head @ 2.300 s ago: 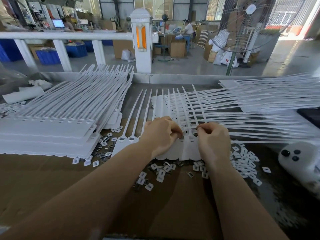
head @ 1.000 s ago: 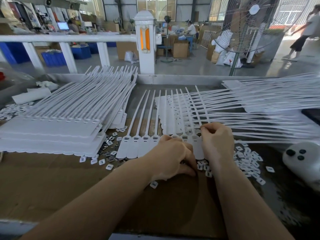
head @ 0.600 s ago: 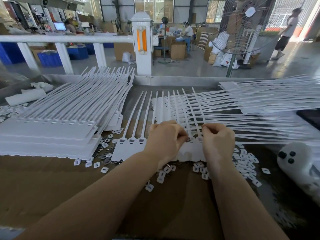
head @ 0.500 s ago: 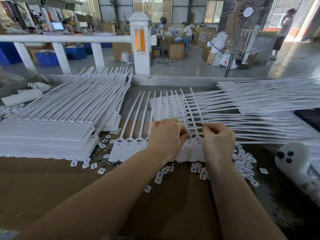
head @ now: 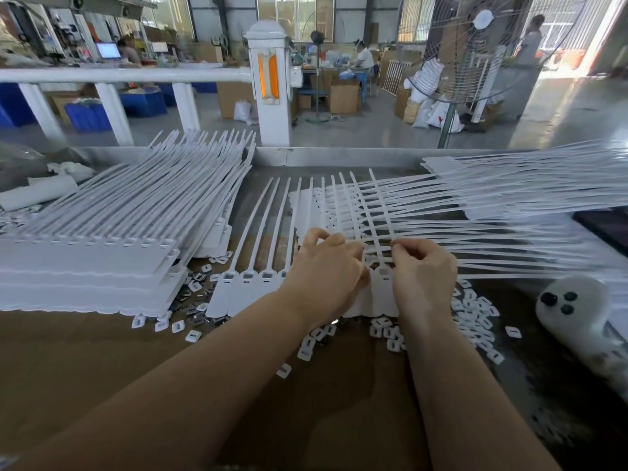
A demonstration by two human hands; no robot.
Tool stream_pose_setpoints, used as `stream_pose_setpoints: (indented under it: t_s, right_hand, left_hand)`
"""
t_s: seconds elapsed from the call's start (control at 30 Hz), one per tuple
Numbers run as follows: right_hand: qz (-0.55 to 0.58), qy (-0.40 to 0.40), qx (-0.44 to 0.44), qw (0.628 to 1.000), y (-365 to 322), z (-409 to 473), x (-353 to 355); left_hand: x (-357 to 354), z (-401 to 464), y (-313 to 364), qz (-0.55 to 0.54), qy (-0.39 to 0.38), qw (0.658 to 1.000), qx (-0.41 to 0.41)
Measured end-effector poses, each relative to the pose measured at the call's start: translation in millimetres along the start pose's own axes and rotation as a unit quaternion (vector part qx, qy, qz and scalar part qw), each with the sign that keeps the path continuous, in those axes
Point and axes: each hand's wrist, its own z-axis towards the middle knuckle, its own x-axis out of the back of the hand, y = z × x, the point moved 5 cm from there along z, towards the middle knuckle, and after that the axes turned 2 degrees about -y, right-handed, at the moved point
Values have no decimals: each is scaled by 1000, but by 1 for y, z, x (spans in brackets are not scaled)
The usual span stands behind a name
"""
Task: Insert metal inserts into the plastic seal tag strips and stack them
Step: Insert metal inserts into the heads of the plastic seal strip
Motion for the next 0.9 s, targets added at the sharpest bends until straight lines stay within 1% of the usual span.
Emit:
stream_pose_setpoints:
  t_s: [0.1,0.2,0.27,0.4,0.53,0.67,0.77,0.9]
  right_hand:
    - [-1,7,-4,1000,1,1,0]
    - [1,8,-10,1000,1,1,0]
    - [-3,7,-10,1000,1,0,0]
    - [-10,3,-11,1000,2,0,0]
    - [-39,-7,-2,999,1,0,0]
    - [-121,-22,32,992,-5,-6,-3]
    - [-231,-42,100,967,-14,-13,-7]
    - [-290,-82,130,945,-18,-19,-12]
  left_hand:
    - [-2,-9,-1,15,6,1000,-22]
    - [-6,-17,-4,14,-10,1000,-22]
    - [-6,-18,-7,-18,-15,1000,-4]
    - [-12,-18,-15,-118,-36,992,38]
    - [-17,-21,-19,-151,-44,986,50]
    - [-20,-24,-24,-216,-61,972,68]
    - [-23,-27,-25,-211,-57,973,71]
    - [-25,-30,-26,-227,-35,970,82]
